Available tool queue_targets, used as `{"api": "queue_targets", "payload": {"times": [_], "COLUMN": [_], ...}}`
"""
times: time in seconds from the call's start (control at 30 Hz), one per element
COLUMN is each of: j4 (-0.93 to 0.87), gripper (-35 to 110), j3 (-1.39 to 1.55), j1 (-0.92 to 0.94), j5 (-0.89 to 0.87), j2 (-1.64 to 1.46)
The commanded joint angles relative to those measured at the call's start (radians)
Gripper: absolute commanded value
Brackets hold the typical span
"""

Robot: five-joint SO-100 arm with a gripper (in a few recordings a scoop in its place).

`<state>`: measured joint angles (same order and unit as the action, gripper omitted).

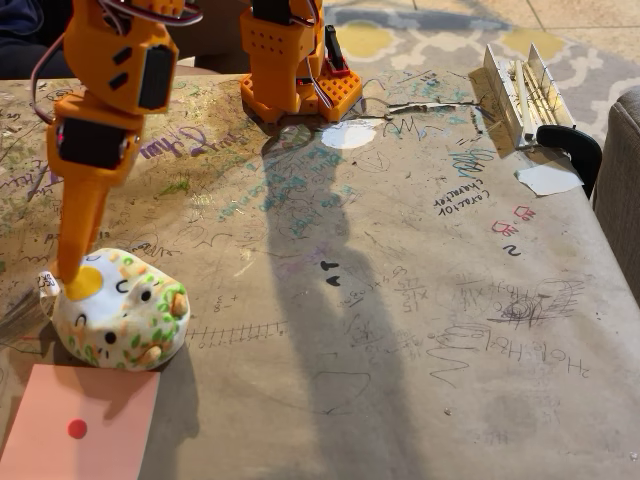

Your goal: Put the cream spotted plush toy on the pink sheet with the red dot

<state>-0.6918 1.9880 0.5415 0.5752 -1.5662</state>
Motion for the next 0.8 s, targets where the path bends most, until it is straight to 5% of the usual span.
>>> {"api": "queue_targets", "payload": {"times": [0.0,0.67,0.77], "j4": [-0.086,-0.232,-0.224], "gripper": [30,27,0], "j3": [-0.023,-0.239,-0.227], "j1": [0.006,0.023,0.012], "j5": [0.089,0.101,0.121], "j2": [-0.028,0.176,0.146]}}
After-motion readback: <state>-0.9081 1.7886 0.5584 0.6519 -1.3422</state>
